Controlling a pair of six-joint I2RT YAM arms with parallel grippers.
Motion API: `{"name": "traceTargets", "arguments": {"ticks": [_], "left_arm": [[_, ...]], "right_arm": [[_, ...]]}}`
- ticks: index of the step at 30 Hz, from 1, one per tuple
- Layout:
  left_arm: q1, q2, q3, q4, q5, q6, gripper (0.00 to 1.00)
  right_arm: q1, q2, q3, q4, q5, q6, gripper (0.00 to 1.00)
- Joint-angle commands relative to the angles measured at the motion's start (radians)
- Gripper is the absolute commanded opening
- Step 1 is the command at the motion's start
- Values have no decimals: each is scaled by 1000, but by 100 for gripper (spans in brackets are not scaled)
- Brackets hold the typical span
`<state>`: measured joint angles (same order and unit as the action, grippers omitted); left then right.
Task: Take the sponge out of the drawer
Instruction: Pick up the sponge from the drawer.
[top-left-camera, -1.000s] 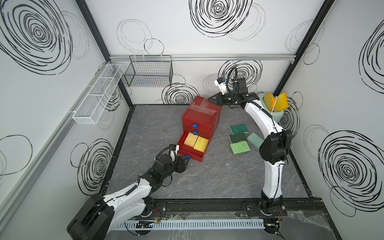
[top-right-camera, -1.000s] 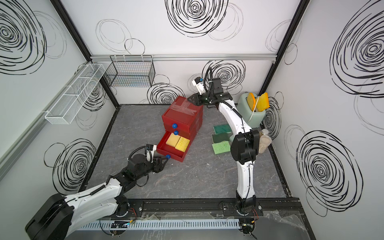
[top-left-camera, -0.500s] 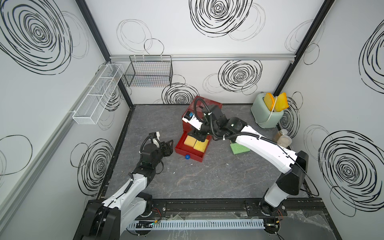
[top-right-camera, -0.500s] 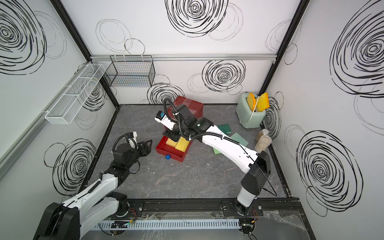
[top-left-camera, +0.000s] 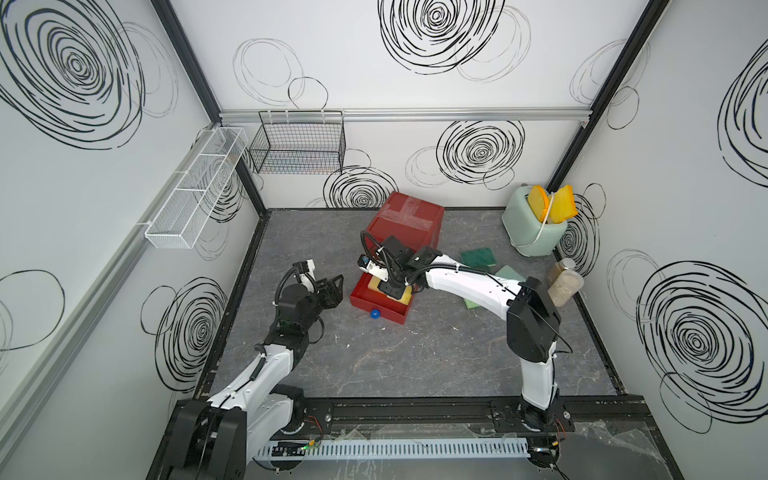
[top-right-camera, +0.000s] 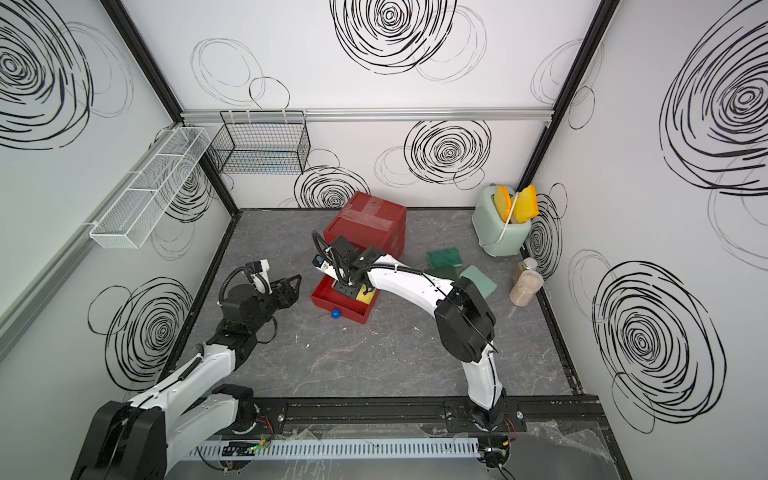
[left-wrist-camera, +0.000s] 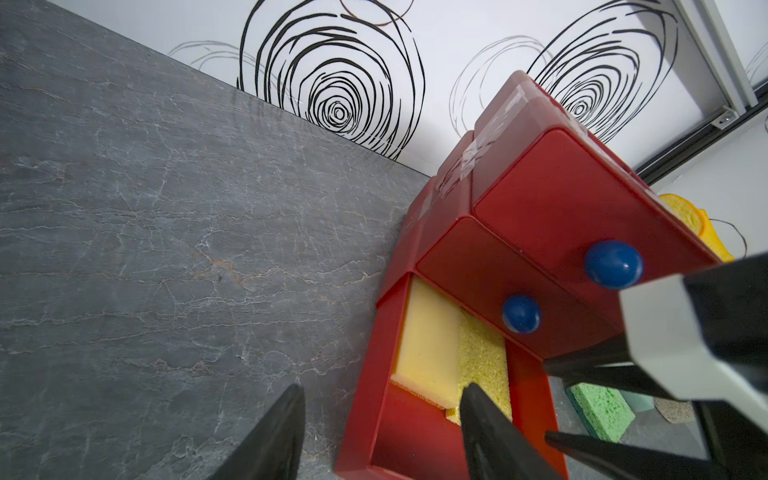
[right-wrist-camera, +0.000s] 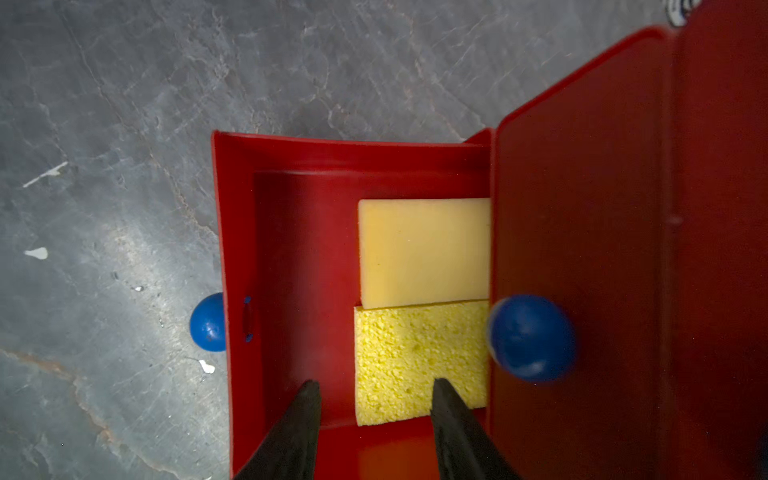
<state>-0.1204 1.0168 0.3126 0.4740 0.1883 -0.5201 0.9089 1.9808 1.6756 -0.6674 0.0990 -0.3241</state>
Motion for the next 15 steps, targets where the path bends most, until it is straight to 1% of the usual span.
{"name": "traceTargets", "arguments": {"ticks": [1, 15], "left_arm": [[9, 9, 10, 59, 17, -8, 63], [8, 12, 8, 54, 13, -6, 63]], "right_arm": [[4, 11, 30, -15, -6, -31, 47], [2, 187, 127, -2, -4, -41, 55]]}}
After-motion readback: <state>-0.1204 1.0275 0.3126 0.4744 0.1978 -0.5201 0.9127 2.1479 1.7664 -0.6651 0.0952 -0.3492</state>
